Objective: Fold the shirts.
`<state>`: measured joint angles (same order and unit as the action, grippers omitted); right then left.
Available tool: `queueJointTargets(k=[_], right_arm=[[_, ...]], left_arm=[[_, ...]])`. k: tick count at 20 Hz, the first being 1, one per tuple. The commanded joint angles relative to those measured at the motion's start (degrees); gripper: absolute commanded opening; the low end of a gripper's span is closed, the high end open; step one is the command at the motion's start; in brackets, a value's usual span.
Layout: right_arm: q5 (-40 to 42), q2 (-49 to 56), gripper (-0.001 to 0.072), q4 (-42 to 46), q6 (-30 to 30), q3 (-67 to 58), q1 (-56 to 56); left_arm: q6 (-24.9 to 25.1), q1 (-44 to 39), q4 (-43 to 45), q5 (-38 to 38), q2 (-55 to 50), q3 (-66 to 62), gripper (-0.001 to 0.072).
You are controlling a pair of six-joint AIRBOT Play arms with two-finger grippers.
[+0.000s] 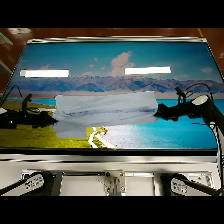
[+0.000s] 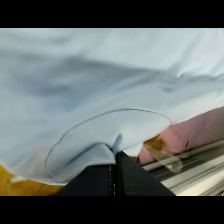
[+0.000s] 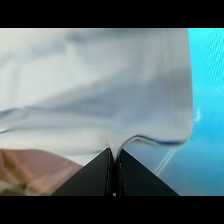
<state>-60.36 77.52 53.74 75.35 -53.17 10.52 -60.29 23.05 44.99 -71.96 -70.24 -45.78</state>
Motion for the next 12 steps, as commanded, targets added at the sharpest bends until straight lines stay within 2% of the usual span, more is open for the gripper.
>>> queueJointTargets(k=[1, 8, 12], right_arm=[[10.01, 1.51, 0.0054, 8.39, 6.32, -7.30, -3.21], [12.70, 14.60, 0.0054, 8.31, 6.93, -17.46, -5.57], [16.96, 19.41, 0.0056, 8.02, 10.45, -17.94, -6.75]], left_arm=[[-0.46, -1.64, -1.36, 2.95, -3.34, -8.85, 0.0034], [-5.35, -6.71, -1.77, 2.54, -24.02, -28.20, 0.0034], [-8.85, -7.41, -1.73, 2.32, -32.04, -34.27, 0.0034]])
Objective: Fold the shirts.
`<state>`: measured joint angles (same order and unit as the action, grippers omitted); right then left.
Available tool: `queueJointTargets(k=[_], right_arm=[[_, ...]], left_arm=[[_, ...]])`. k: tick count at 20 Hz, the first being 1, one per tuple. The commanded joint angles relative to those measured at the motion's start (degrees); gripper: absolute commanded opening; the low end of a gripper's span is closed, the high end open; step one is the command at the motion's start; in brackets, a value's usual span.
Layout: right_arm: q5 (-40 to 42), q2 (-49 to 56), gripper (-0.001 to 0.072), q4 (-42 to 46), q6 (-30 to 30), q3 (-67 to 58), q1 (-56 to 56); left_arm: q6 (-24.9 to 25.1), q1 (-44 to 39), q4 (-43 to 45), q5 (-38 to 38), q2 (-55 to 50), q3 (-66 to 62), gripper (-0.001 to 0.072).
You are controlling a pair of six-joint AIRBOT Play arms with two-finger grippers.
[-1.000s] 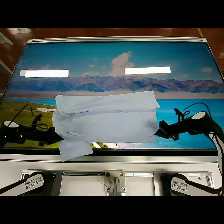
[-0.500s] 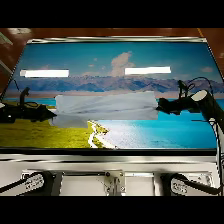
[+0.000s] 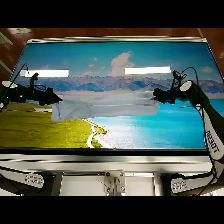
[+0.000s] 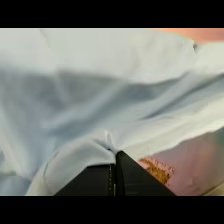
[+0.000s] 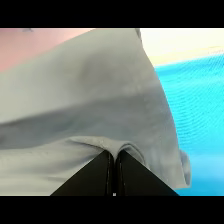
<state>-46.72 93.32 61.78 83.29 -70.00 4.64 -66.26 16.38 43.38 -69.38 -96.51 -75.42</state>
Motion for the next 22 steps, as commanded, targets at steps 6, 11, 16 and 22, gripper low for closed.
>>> queueJointTargets(k=[6, 11, 16, 22], right_arm=[[-0.33, 2.80, 0.0513, 1.55, -1.46, -2.45, 0.87], [-4.85, 3.52, 0.0695, -7.10, 0.20, -2.49, 8.04], [-6.75, 8.46, 0.0692, -11.37, -1.44, -2.49, 5.42], [-7.85, 10.38, 0.0415, -12.22, -1.29, -2.51, 2.69]], left_arm=[[-4.57, 2.14, 0.13, -7.89, -7.58, -5.25, 0.0517], [-4.55, 4.92, 0.11, -16.35, -6.64, -6.43, 0.0515], [-4.50, 4.59, 0.07, -16.20, -4.85, -6.43, 0.0515], [-2.93, 3.65, -2.69, -15.72, -4.63, -6.43, 0.0501]])
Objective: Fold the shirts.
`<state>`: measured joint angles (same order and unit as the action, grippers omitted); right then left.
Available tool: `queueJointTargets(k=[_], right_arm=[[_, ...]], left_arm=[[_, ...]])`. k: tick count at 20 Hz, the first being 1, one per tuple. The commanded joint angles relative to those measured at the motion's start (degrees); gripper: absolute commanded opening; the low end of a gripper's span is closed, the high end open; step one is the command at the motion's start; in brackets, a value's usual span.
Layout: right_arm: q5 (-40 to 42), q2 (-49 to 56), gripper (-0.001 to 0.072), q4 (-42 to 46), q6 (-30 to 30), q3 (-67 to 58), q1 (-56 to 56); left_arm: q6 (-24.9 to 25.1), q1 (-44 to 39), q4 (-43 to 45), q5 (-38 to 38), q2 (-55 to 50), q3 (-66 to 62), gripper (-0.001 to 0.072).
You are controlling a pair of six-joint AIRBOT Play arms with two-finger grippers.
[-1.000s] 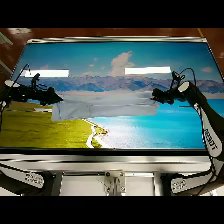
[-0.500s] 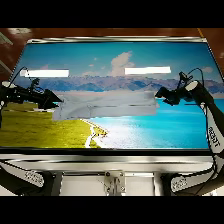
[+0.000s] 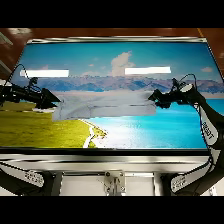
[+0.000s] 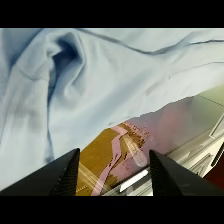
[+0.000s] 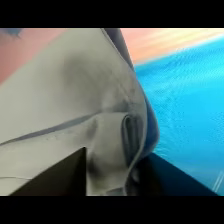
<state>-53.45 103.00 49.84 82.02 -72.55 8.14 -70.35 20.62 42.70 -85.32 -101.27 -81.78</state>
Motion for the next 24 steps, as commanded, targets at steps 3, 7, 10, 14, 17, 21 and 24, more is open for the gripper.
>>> queueJointTargets(k=[3, 7, 10, 14, 17, 21, 24], right_arm=[[-1.66, -1.29, 0.0056, -1.01, -1.14, 0.00, -0.44], [-2.93, -10.58, 0.0056, -1.33, -3.67, 0.00, -0.33], [-6.10, -19.76, 0.0055, -1.36, -2.89, 0.00, -0.35], [-14.45, -30.03, 0.0056, -1.38, -0.13, 0.00, -0.39], [-19.32, -36.24, 0.0056, -1.38, 1.55, 0.00, -0.39], [-19.52, -42.01, 0.0056, -0.85, 3.10, 0.00, -0.33], [-19.71, -43.85, 0.0056, -0.96, 4.61, 0.00, -0.33]], left_arm=[[1.73, -2.34, -6.91, 2.64, 0.13, -0.07, 0.0374], [2.38, -9.49, -11.63, 8.59, 0.13, -0.02, 0.0034], [2.36, -20.13, -11.63, 15.32, 0.00, -0.02, 0.0034], [0.13, -31.80, -12.63, 25.59, -0.39, 0.13, 0.0034], [0.22, -38.82, -16.52, 28.41, -1.68, 0.11, 0.0034], [0.20, -47.50, -26.47, 29.35, -6.54, 0.09, 0.0034], [0.24, -52.83, -32.98, 30.01, -9.70, 0.07, 0.0034]])
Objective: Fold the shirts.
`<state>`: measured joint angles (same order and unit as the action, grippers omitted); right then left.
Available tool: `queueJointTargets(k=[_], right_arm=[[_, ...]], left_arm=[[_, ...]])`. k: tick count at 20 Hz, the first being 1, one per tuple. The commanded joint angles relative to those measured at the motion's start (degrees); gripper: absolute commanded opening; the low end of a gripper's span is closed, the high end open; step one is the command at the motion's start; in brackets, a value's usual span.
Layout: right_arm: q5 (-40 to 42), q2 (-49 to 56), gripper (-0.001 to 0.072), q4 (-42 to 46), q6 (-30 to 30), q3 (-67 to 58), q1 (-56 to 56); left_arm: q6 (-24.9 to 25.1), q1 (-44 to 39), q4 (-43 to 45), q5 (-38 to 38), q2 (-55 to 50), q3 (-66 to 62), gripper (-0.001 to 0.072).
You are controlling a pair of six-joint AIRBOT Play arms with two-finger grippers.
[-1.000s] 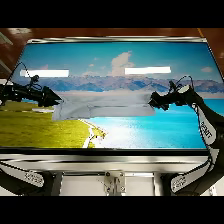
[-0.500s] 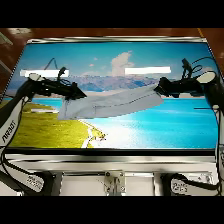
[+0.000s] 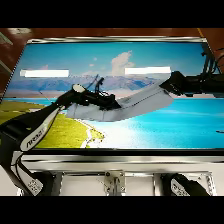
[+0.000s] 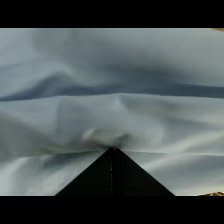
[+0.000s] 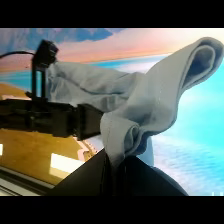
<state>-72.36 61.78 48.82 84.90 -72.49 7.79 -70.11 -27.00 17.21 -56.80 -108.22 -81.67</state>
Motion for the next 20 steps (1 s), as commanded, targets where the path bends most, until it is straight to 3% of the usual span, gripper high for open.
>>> queueJointTargets(k=[1, 6, 8, 14, 20], right_arm=[[-0.79, -2.95, 0.0056, 0.02, 1.99, -0.07, 0.02], [0.85, -2.89, 0.0056, -0.04, 2.60, -0.04, -0.63], [3.72, -1.73, 0.0055, -0.96, 2.56, -0.04, -3.21], [21.90, 7.63, 0.0055, -3.89, 2.51, -0.07, -20.85], [43.69, 23.78, 0.0055, -15.96, 1.66, -0.07, -38.60]], left_arm=[[0.63, -6.49, -9.53, 2.67, -3.45, -0.04, 0.0034], [6.64, -4.07, -14.67, 7.37, -2.40, -0.02, 0.0031], [5.86, 1.27, -6.67, 6.38, 1.09, -0.02, 0.0030], [-5.22, 25.90, 29.27, -2.97, 20.74, -0.02, 0.0030], [-5.64, 47.06, 32.74, -6.34, 38.45, -0.02, 0.0032]])
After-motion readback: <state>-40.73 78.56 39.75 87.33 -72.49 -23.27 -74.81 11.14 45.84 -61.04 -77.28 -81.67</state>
